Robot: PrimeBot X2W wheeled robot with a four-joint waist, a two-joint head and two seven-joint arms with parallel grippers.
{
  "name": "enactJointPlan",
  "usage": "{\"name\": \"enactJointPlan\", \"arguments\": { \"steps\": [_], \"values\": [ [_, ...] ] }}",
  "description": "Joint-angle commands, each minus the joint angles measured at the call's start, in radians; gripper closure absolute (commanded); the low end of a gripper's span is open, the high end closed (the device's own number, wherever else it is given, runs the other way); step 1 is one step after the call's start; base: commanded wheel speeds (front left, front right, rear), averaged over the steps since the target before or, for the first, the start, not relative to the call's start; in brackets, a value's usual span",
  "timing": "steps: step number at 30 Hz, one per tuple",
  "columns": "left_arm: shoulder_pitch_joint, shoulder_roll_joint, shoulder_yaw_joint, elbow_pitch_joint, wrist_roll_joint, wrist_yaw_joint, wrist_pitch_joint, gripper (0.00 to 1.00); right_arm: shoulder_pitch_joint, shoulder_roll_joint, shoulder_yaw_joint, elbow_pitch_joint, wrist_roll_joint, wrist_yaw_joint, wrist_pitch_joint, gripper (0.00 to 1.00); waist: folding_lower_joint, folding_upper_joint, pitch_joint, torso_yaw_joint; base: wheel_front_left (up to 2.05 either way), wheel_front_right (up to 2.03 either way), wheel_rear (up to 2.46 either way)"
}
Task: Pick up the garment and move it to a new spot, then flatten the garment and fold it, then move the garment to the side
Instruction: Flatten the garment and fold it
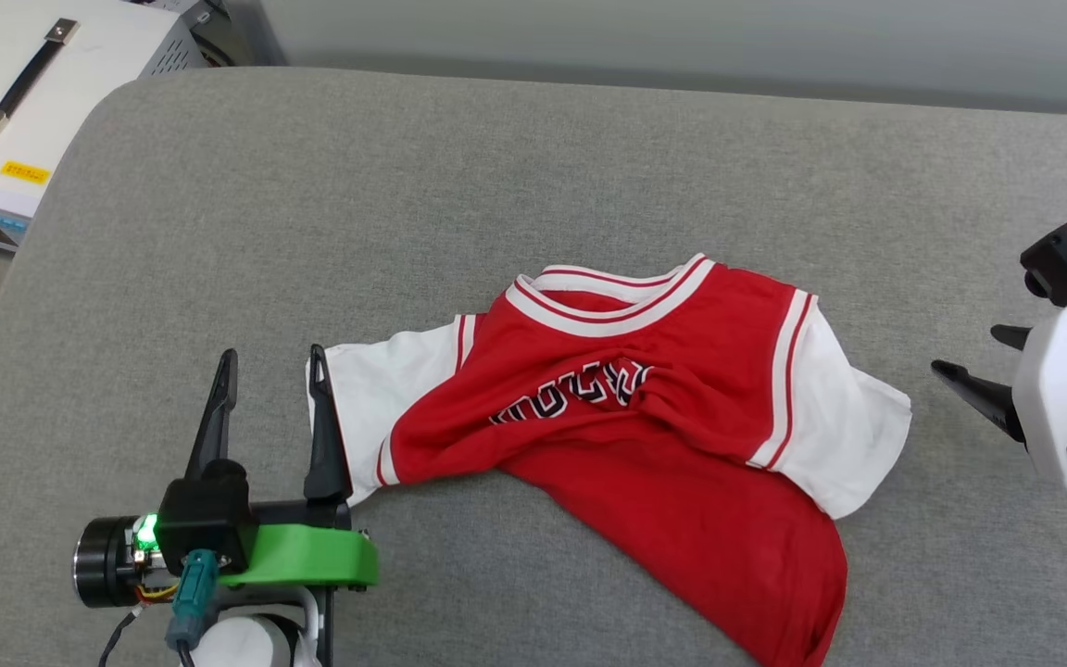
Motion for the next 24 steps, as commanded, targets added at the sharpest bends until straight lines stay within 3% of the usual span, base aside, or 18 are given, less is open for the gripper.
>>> {"name": "enactJointPlan", "arguments": {
  "steps": [1, 6, 15, 16, 17, 18, 24],
  "values": [
    [-0.01, -0.013, 0.006, -0.001, 0.016, -0.011, 0.0, 0.0, -0.033, 0.005, 0.02, 0.016, 0.019, -0.001, 0.022, 0.0, 0.0, 0.0, 0.03, 0.013, 0.0, 0.0, 0.0],
    [-0.043, -0.055, 0.019, 0.006, 0.043, -0.043, 0.0, 0.0, -0.104, 0.046, 0.111, 0.132, 0.037, -0.001, 0.033, 0.0, 0.0, 0.0, 0.08, 0.033, 0.0, 0.0, 0.0],
    [-0.068, -0.106, 0.065, 0.033, 0.078, -0.091, 0.0, 0.0, -0.119, 0.124, 0.322, 0.35, 0.049, -0.001, -0.064, 0.0, 0.0, 0.0, 0.126, 0.05, 0.0, 0.0, 0.0],
    [-0.067, -0.109, 0.07, 0.035, 0.081, -0.094, 0.0, 0.0, -0.119, 0.126, 0.341, 0.353, 0.06, -0.001, -0.074, 0.05, 0.0, 0.0, 0.125, 0.049, 0.0, 0.0, 0.0],
    [-0.064, -0.113, 0.078, 0.038, 0.084, -0.098, 0.0, 0.0, -0.126, 0.125, 0.355, 0.354, 0.067, -0.001, -0.103, 0.26, 0.0, 0.0, 0.121, 0.044, 0.0, 0.0, 0.0],
    [-0.061, -0.116, 0.084, 0.04, 0.087, -0.101, 0.0, 0.0, -0.134, 0.12, 0.365, 0.352, 0.07, -0.001, -0.127, 1.0, 0.0, 0.0, 0.117, 0.041, 0.0, 0.0, 0.0],
    [-0.045, -0.121, 0.125, 0.055, 0.101, -0.122, 0.0, 0.0, -0.221, 0.057, 0.327, 0.327, 0.104, -0.001, -0.319, 1.0, 0.0, 0.0, 0.076, 0.006, 0.0, 0.0, 0.0]
  ]
}}
